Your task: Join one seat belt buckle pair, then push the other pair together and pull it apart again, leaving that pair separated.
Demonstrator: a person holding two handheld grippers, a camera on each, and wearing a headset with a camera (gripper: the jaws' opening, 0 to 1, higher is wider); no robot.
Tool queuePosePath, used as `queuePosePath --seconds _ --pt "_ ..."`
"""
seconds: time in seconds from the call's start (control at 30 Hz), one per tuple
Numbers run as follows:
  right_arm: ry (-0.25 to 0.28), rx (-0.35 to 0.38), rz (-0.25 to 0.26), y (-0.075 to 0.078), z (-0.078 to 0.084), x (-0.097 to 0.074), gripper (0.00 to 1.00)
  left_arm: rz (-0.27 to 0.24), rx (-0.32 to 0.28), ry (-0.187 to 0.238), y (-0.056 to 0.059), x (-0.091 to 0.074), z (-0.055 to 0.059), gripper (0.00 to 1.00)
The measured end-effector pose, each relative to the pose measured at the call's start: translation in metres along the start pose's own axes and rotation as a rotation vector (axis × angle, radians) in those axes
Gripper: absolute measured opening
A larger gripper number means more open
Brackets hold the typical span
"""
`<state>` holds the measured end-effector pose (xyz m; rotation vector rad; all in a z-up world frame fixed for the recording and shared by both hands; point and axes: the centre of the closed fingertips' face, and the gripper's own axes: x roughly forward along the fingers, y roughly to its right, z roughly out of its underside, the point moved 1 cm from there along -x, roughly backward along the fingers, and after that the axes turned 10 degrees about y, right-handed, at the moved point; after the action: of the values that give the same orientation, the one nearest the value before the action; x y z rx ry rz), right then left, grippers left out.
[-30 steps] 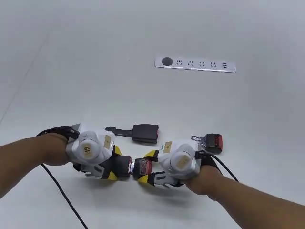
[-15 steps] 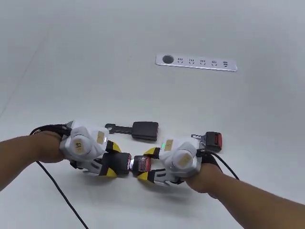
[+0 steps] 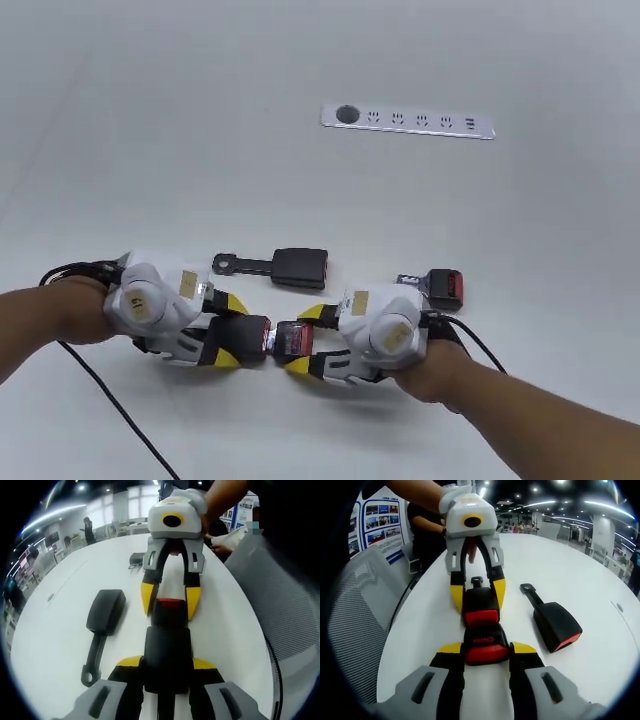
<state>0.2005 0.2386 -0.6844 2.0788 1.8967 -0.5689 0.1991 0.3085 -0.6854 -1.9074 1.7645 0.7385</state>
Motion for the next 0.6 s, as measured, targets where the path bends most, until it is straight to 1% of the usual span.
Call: queuePosePath --seconds 0.2,0.43,0.6 --pt "0.021 0.000 -0.007 -0.0012 -0.0002 0.0001 0.33 -0.001 -0.010 0.027 -0.0010 -0.0007 -0.0004 0.35" --pt "0.038 0.007 -0.012 -0.0022 -0.0024 0.0005 0.33 -0.001 -0.015 0.048 -0.0014 -0.0010 -0.0022 0.35" --pt "0.054 0.011 -0.010 -0.0033 -0.0044 -0.0005 0.33 0.000 -0.016 0.055 -0.0020 -0.0008 -0.0026 0.35"
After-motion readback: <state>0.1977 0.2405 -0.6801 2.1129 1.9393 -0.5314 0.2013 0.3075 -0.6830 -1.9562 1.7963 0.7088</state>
